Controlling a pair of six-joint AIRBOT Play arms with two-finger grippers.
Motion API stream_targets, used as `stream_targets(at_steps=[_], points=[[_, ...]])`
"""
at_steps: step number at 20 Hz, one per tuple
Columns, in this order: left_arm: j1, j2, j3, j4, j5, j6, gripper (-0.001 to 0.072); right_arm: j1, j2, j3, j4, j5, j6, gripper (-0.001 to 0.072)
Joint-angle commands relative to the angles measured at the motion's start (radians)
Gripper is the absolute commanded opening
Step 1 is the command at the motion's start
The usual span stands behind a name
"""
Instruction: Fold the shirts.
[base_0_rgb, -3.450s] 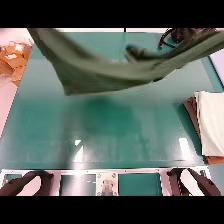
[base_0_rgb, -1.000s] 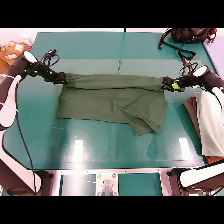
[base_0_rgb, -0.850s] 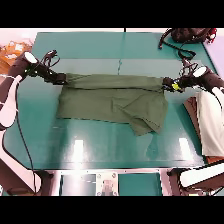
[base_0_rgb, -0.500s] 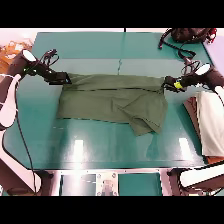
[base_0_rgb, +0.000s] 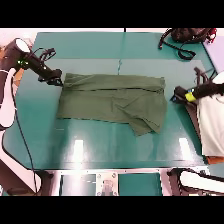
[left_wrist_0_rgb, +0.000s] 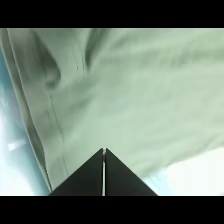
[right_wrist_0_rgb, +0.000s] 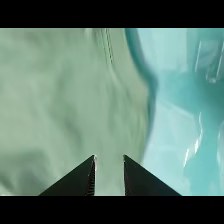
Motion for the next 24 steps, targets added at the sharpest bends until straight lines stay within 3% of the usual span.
stream_targets(at_steps=[1,4,5,6,7,8,9,10,12,14,18,22,24], points=[[0.0,0.082,-0.106,0.037,-0.063,-0.043,0.0022,-0.015,0.192,-0.261,-0.007,-0.014,0.056,0.0211],[0.0,0.269,-0.381,0.137,0.026,-0.029,0.0022,-0.029,0.33,-0.422,-0.006,-0.029,0.061,0.0217],[0.0,0.338,-0.483,0.175,0.068,-0.015,0.0023,-0.029,0.363,-0.462,-0.005,-0.054,0.076,0.0273],[0.0,0.396,-0.577,0.202,0.115,0.008,0.0024,-0.029,0.381,-0.489,-0.001,-0.082,0.083,0.0381],[0.0,0.437,-0.65,0.24,0.17,0.004,0.0027,-0.026,0.381,-0.504,0.011,-0.107,0.081,0.0385],[0.0,0.462,-0.708,0.277,0.222,0.004,0.0156,-0.026,0.372,-0.509,0.023,-0.126,0.075,0.0383],[0.0,0.466,-0.739,0.291,0.263,0.0,0.0448,-0.026,0.358,-0.509,0.036,-0.142,0.071,0.0367],[0.002,0.463,-0.757,0.293,0.311,-0.005,0.0461,-0.026,0.336,-0.509,0.048,-0.162,0.07,0.0354],[0.002,0.446,-0.766,0.283,0.404,-0.005,0.0461,-0.026,0.28,-0.509,0.103,-0.179,0.031,0.0354],[0.031,0.406,-0.763,0.226,0.411,0.03,0.0461,-0.026,0.219,-0.508,0.167,-0.185,-0.021,0.0354],[0.162,0.307,-0.763,-0.04,0.336,0.19,0.0461,-0.027,0.168,-0.508,0.172,-0.188,-0.059,0.0354],[0.167,0.193,-0.765,-0.156,0.204,0.282,0.046,-0.027,0.168,-0.508,0.172,-0.192,-0.061,0.0354],[0.166,0.172,-0.763,-0.251,0.19,0.329,0.0241,-0.026,0.168,-0.508,0.172,-0.193,-0.069,0.0354]])
